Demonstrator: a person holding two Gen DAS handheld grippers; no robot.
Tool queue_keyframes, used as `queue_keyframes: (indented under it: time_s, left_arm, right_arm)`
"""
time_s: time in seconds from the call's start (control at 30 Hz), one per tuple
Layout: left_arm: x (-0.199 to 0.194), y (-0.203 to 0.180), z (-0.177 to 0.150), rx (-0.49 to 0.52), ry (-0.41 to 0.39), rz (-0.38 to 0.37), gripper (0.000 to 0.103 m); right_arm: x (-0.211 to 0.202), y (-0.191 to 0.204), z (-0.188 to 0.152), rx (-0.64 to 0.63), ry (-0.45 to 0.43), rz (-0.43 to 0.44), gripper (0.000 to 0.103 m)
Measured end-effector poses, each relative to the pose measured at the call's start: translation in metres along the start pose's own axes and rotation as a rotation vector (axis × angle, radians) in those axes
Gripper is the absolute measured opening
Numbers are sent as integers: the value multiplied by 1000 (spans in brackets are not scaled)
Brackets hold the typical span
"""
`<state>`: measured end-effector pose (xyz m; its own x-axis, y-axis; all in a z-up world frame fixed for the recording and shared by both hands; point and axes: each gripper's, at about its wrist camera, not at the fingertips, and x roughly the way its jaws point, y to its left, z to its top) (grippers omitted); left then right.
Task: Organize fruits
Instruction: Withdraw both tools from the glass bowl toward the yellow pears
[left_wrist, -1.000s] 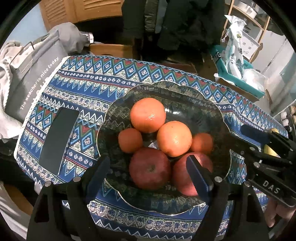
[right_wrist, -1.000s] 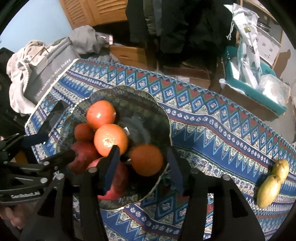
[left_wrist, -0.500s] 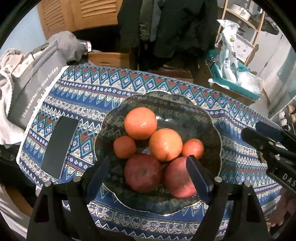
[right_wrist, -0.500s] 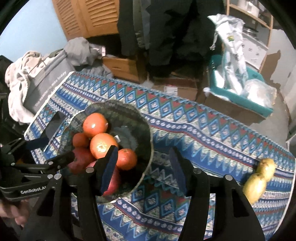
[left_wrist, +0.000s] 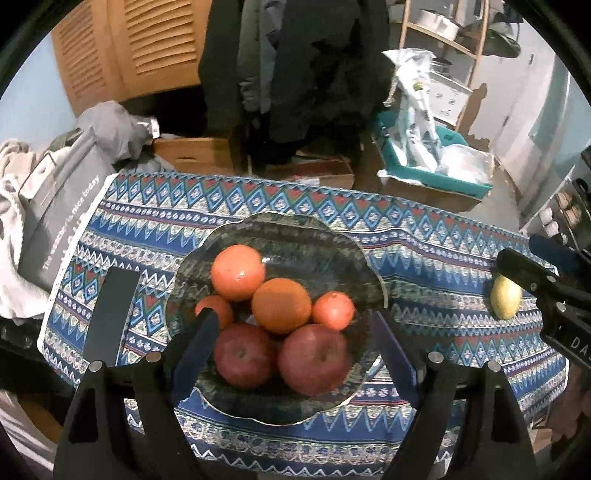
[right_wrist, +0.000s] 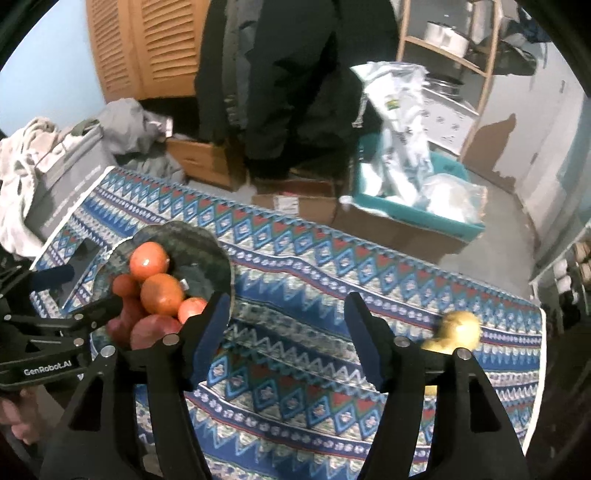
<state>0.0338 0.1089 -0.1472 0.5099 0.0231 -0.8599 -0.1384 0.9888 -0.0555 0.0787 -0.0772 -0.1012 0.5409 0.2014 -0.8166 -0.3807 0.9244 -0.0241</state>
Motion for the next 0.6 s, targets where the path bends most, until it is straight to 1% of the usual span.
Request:
queue_keyframes:
  time_s: [0.3, 0.5, 0.6]
  left_arm:
    - [-16, -27, 5, 47, -43, 7, 86]
    - [-24, -47, 6, 74, -51, -7, 86]
    - [-27, -58, 7, 93, -57, -14, 86]
  right_arm:
    - [-23, -25, -9, 24, -41, -62, 68]
    - [-35, -45, -16, 60, -57, -90, 68]
    - [-40, -56, -20, 74, -64, -117, 68]
